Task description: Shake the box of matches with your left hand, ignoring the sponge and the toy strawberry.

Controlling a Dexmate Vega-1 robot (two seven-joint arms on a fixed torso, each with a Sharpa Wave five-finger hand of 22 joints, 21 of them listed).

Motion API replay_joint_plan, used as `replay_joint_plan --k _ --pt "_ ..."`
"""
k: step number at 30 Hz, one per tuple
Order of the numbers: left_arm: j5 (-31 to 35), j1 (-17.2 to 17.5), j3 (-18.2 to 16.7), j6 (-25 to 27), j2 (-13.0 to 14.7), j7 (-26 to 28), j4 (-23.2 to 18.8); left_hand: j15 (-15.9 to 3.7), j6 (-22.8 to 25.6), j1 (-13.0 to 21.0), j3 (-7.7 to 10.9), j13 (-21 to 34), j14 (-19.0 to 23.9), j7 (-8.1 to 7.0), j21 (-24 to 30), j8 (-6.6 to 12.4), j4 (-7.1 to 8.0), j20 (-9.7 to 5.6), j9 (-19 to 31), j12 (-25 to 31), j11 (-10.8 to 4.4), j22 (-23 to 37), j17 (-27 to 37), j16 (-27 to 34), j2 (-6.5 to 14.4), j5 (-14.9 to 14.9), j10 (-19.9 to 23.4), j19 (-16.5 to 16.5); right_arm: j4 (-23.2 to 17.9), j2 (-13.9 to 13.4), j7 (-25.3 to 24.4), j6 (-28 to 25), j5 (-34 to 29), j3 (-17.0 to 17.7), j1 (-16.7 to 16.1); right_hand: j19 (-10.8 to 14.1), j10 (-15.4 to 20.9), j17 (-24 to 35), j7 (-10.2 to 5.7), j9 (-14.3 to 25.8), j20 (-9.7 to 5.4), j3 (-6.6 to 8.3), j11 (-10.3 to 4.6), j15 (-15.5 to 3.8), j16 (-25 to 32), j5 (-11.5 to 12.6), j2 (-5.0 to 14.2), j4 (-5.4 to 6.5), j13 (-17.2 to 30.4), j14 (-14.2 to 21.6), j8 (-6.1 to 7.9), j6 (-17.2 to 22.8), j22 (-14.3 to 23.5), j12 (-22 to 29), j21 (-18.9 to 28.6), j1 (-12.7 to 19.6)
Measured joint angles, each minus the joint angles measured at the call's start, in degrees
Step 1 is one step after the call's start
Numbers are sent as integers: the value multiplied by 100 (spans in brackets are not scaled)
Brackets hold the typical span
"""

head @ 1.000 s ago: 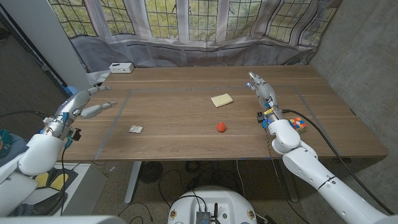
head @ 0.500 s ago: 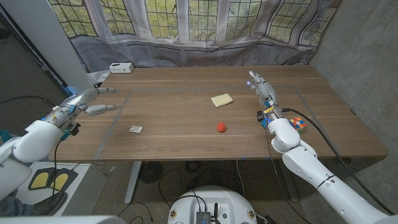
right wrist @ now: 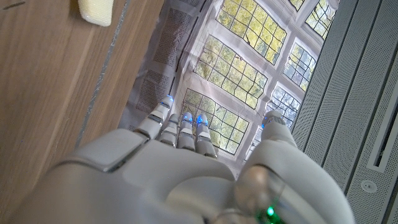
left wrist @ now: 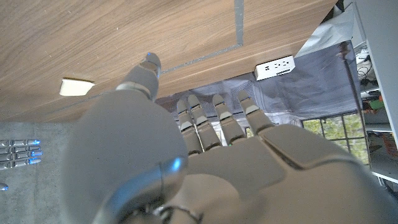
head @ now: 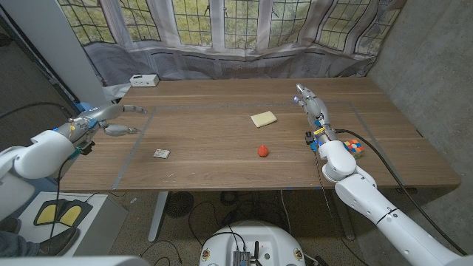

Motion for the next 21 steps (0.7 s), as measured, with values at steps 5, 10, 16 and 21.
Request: replay_joint_plan --k 5,10,16,21 --pt "76 -73 35 -23 93 -157 39 0 41 30 -20 0 0 -41 0 0 20 0 0 0 -13 0 0 0 -30 0 12 0 -11 7 -24 -16 -23 -6 -8 1 0 0 0 0 0 0 0 0 0 0 0 0 0 0 0 0 0 0 0 0" --pt "143 -138 77 -61 203 -288 63 0 -12 114 -20 0 0 -155 0 0 20 0 0 0 -44 1 0 0 -8 0 41 0 -27 7 -32 -22 -59 -11 -6 1 0 0 0 0 -1 0 0 0 0 0 0 0 0 0 0 0 0 0 0 0" --pt "279 -220 150 -126 384 -589 81 0 -12 279 -20 0 0 -299 0 0 19 0 -1 0 -84 1 0 0 23 0 20 0 -53 -2 -32 -28 -91 -13 37 1 0 0 0 0 -1 0 0 0 0 0 0 0 0 0 0 0 0 0 0 0" --pt "353 -276 215 -188 499 -756 90 0 -21 376 -19 0 0 -307 0 -31 19 0 -1 0 -115 1 1 0 16 0 50 0 -59 -6 -21 -29 -96 -13 50 1 0 0 0 0 -1 0 0 0 0 0 0 0 0 0 0 0 0 0 0 0"
